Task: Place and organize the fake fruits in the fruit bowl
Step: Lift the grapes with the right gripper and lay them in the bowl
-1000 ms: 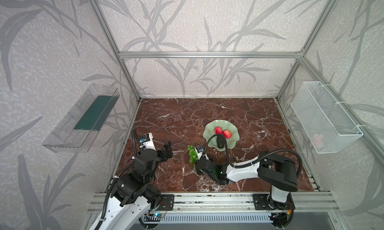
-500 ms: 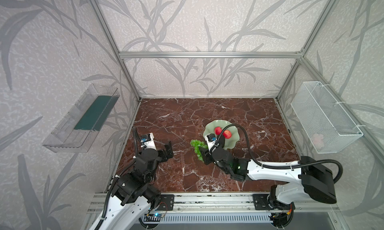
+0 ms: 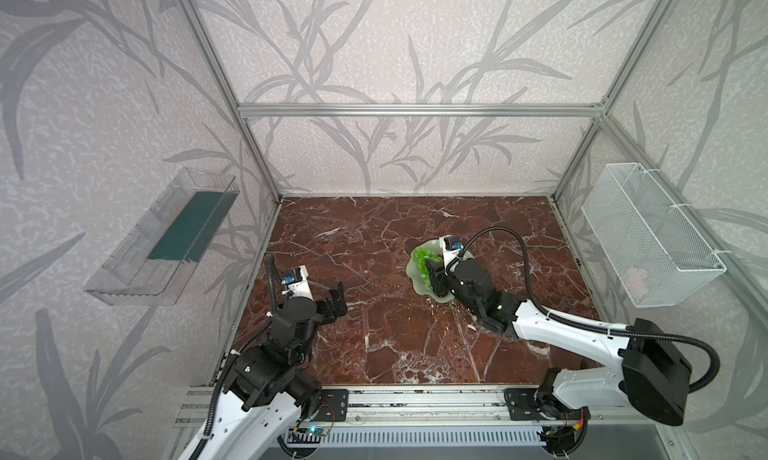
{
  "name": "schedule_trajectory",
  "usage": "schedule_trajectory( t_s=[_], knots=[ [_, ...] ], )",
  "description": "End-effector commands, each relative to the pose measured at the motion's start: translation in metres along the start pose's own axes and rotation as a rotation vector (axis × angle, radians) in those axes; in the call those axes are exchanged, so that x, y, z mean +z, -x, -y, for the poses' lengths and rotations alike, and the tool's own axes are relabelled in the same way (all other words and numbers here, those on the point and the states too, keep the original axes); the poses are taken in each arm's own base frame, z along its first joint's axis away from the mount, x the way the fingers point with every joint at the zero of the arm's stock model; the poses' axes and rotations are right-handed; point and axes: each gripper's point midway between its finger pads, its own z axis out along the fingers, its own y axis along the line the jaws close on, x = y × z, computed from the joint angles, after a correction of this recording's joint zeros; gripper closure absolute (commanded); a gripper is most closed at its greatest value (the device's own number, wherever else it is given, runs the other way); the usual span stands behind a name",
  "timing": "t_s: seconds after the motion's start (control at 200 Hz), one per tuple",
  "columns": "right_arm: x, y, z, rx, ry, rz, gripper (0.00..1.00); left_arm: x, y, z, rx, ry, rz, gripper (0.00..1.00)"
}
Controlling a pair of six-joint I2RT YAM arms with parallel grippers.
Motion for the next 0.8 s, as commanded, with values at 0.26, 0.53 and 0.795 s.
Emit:
schedule_trajectory(
  t_s=[0.26,0.53,0.795],
  knots=[
    [0.051,-0.047,0.013,-0.037,0.075,-0.068,0.56,0.004,-0.004,-0.003,0.004,0.019,-0.012,0.00],
    [0.055,-0.068,0.021,-0.029,0.063,-0.111,0.38,0.006,-0.003,-0.001,0.008,0.015,-0.002,0.00],
    [0.038,-0.045,0.030,-0.036,0.048,-0.081,0.00,0.017,0.000,-0.010,0.031,0.070,0.076,0.00]
  ],
)
